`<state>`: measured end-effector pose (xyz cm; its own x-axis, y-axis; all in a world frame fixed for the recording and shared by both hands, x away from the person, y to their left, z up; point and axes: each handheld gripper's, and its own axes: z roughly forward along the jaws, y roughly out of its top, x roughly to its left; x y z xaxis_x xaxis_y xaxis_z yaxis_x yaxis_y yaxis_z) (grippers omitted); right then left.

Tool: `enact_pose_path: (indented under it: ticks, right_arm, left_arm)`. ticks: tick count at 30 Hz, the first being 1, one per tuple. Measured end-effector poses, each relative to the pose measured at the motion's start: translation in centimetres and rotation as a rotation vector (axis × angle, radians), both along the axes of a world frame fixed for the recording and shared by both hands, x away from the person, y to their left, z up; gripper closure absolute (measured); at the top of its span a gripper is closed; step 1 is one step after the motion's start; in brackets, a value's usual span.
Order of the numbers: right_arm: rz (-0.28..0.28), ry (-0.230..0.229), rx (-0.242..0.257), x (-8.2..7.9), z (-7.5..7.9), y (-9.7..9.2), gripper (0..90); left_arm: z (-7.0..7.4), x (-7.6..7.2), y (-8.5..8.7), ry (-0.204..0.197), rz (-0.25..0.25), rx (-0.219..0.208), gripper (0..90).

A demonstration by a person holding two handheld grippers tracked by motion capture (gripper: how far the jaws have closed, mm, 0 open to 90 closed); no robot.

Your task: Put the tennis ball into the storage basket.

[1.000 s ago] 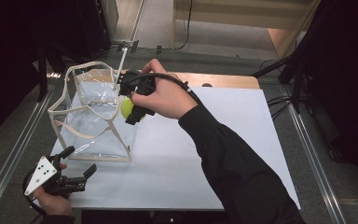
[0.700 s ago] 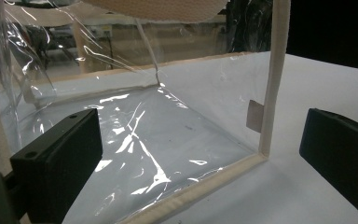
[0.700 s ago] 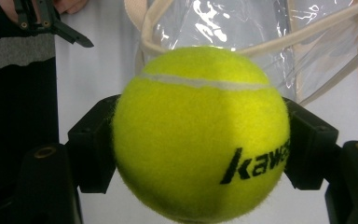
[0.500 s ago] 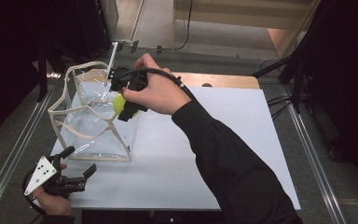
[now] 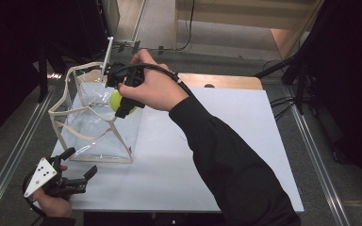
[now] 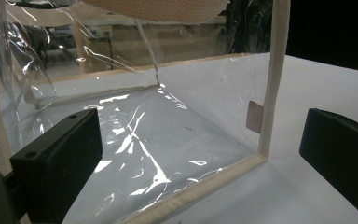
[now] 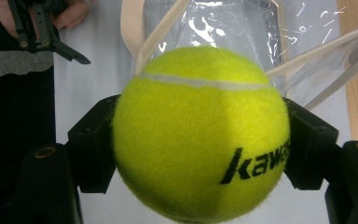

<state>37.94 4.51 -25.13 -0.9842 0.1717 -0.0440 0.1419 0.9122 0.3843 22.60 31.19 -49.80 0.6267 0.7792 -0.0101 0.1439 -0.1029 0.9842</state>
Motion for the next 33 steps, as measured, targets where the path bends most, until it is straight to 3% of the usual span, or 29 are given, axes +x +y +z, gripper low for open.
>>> enact_pose_path:
  ticks: [33]
  right_arm:
    - [0.022, 0.005, -0.011, 1.5, -0.3, 3.4, 23.5]
  left_arm:
    - [0.0, -0.2, 0.2, -0.001, -0.005, -0.022, 0.0]
